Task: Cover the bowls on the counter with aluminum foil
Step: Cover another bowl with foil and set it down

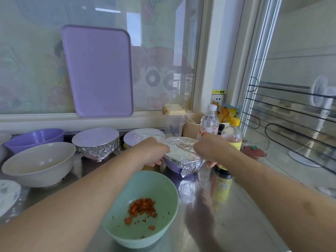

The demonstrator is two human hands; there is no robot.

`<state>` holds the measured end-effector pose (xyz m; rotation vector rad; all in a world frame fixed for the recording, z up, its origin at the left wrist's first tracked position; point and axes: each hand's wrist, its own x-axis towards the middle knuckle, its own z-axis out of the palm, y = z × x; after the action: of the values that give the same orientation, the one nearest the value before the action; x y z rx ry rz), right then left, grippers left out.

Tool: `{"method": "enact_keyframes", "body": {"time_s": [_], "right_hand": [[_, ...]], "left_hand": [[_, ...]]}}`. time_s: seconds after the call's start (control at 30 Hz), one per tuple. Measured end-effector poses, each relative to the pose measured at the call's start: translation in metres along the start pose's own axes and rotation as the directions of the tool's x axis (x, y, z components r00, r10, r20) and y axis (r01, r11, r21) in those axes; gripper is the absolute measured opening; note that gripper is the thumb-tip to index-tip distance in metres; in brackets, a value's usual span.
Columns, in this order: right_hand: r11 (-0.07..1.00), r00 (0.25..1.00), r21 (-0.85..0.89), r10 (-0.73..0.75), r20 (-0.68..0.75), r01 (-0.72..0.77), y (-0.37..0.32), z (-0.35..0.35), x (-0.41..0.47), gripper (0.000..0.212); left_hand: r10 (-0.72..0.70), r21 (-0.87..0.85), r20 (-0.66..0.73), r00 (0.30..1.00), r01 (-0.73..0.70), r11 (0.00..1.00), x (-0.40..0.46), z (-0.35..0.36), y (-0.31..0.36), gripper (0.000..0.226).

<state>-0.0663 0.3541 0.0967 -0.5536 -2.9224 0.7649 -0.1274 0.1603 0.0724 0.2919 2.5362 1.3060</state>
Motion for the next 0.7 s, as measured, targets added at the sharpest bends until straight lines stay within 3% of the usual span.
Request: {"method": "enact_keyframes", "body": {"time_s": [0.1,0.17,0.2,0.27,0.33,0.4,0.53,0.7], "right_hand": [[0.980,0.998,-0.200,-0.019,-0.060,0.007,-0.001,0.000,-0.011,0.014],[0.947,0.967,-0.321,-0.112,-0.228,0.034,-0.001,0.004,-0.030,0.017],[0.951,0.930,-0.299,-0.180,-0.319,0.081,-0.002,0.009,-0.042,0.020],[0.960,0.871,-0.076,-0.276,-0.407,0.269,-0.001,0.027,-0.068,0.025],[0.894,0.910,0.258,-0.288,-0.298,0.367,-0.004,0.053,-0.093,0.025],[0.845,0.946,0.426,-0.276,-0.173,0.324,-0.007,0.087,-0.109,0.024],[0.697,0.984,0.696,-0.150,-0.093,0.172,-0.015,0.122,-0.102,0.027],[0.601,0.990,0.788,-0.121,-0.075,0.133,-0.041,0.141,-0.091,0.026]], "left_hand": [[0.008,-0.031,-0.016,1.000,-0.009,0.999,-0.005,-0.009,-0.008,0.025],[0.016,-0.053,-0.074,0.997,-0.020,0.998,-0.015,-0.020,-0.018,0.022],[0.034,-0.069,-0.115,0.993,-0.042,0.997,-0.021,-0.025,-0.024,0.021],[0.080,-0.129,-0.220,0.972,-0.110,0.985,-0.040,-0.035,-0.039,0.022],[0.085,-0.297,-0.304,0.949,-0.179,0.938,-0.068,-0.038,-0.056,0.016],[0.077,-0.389,-0.378,0.922,-0.234,0.891,-0.094,-0.035,-0.080,0.013],[0.027,-0.478,-0.431,0.902,-0.254,0.841,-0.117,-0.028,-0.121,0.026],[-0.063,-0.559,-0.538,0.841,-0.300,0.773,-0.117,-0.036,-0.146,0.021]]}}
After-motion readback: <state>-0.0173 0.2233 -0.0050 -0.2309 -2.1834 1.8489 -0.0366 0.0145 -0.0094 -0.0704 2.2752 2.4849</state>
